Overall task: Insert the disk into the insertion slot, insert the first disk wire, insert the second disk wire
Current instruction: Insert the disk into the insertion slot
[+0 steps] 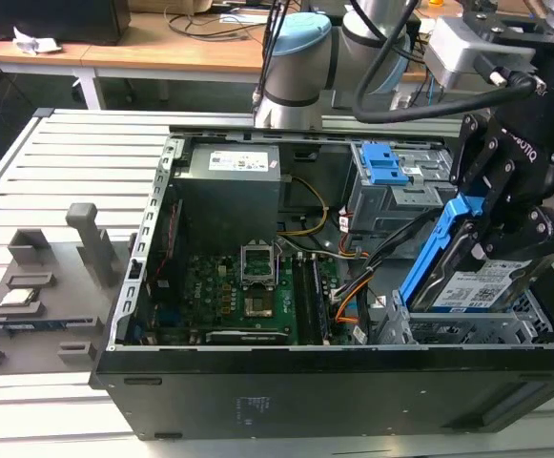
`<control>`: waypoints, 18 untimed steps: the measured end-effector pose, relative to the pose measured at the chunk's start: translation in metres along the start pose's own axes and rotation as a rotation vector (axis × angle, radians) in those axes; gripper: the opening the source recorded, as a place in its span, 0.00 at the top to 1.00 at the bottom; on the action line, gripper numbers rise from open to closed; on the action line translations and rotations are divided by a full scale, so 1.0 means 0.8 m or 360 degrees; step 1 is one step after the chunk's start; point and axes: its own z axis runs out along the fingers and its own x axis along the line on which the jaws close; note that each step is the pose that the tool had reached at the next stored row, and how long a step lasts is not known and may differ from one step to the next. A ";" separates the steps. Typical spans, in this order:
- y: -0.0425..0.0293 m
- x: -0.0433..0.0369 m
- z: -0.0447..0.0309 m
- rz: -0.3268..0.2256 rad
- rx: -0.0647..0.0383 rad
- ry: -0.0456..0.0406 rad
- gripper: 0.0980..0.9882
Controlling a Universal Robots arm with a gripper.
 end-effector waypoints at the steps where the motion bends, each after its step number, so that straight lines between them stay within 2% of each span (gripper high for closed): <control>1: -0.0002 0.000 0.0030 0.0000 0.0000 0.0000 0.70; 10: -0.0011 0.000 0.0276 0.0000 0.0000 0.0000 0.70; 17: -0.0012 0.000 0.0289 0.0000 0.0000 0.0000 0.68; 18: -0.0012 0.000 0.0291 0.0000 0.0000 0.0000 0.61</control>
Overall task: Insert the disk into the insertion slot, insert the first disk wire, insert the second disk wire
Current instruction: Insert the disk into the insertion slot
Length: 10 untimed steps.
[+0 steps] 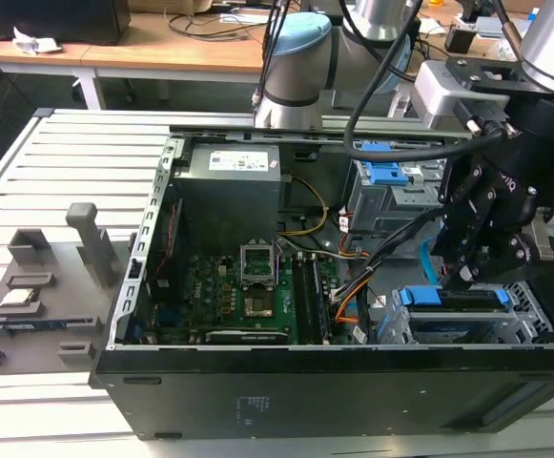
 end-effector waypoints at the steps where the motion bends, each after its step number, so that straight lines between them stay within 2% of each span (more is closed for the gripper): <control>1: 0.0000 0.000 0.0003 0.0000 0.0000 0.0000 0.63; 2: 0.0000 0.000 0.0006 0.0000 0.0000 0.0000 0.70; 3: 0.0000 0.000 0.0007 0.0000 0.0000 0.0000 0.70; 5: 0.0000 0.000 0.0011 0.0000 0.0000 0.0000 0.84; 6: 0.0000 0.000 0.0013 0.0000 0.0000 0.0000 0.98; 10: 0.0000 0.000 0.0021 0.0000 0.0000 0.0000 0.99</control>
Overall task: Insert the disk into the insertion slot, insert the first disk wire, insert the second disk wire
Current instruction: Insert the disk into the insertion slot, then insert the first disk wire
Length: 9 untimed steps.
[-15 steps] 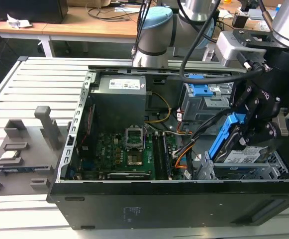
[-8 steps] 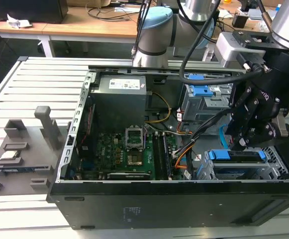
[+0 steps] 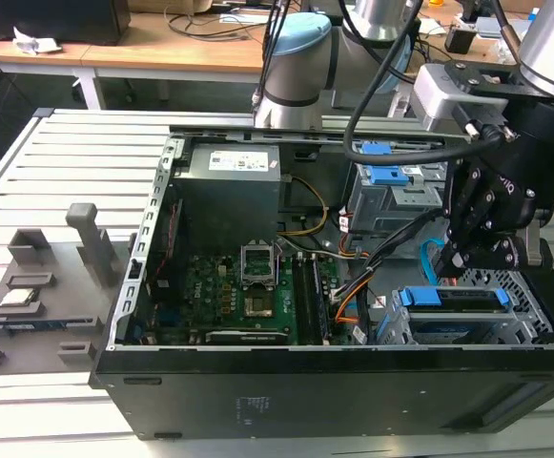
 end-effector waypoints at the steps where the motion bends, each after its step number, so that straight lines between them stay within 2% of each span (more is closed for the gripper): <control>1: 0.0000 0.000 0.0002 0.0000 0.0000 0.0000 0.99; 8: -0.0003 0.000 0.0011 0.0000 0.0000 0.0000 0.99; 9: -0.0100 -0.001 0.0009 0.0000 -0.0002 0.0000 0.99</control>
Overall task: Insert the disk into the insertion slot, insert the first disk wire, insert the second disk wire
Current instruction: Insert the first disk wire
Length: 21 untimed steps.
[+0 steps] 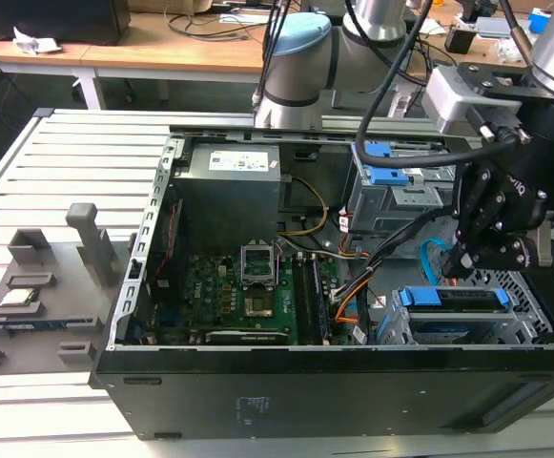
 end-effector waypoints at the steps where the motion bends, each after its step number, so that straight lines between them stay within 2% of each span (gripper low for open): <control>1: -0.0107 -0.001 -0.0001 0.0000 -0.0003 0.0000 0.99; 3: -0.0222 -0.003 0.0000 0.0000 -0.0007 0.0000 0.99; 4: -0.0330 -0.006 0.0000 0.0000 -0.0010 0.0001 0.99; 5: -0.0475 -0.017 0.0000 0.0000 -0.0013 0.0001 0.99; 6: -0.0507 -0.029 0.0010 0.0000 -0.0014 0.0001 0.99; 8: -0.0516 -0.046 0.0029 0.0000 -0.0014 0.0001 0.99; 12: -0.0540 -0.062 0.0107 0.0000 -0.0014 0.0001 0.99; 15: -0.0541 -0.063 0.0119 0.0000 -0.0014 0.0008 0.99; 18: -0.0541 -0.063 0.0118 0.0000 -0.0014 0.0008 0.99; 21: -0.0541 -0.063 0.0119 0.0000 -0.0014 0.0009 0.77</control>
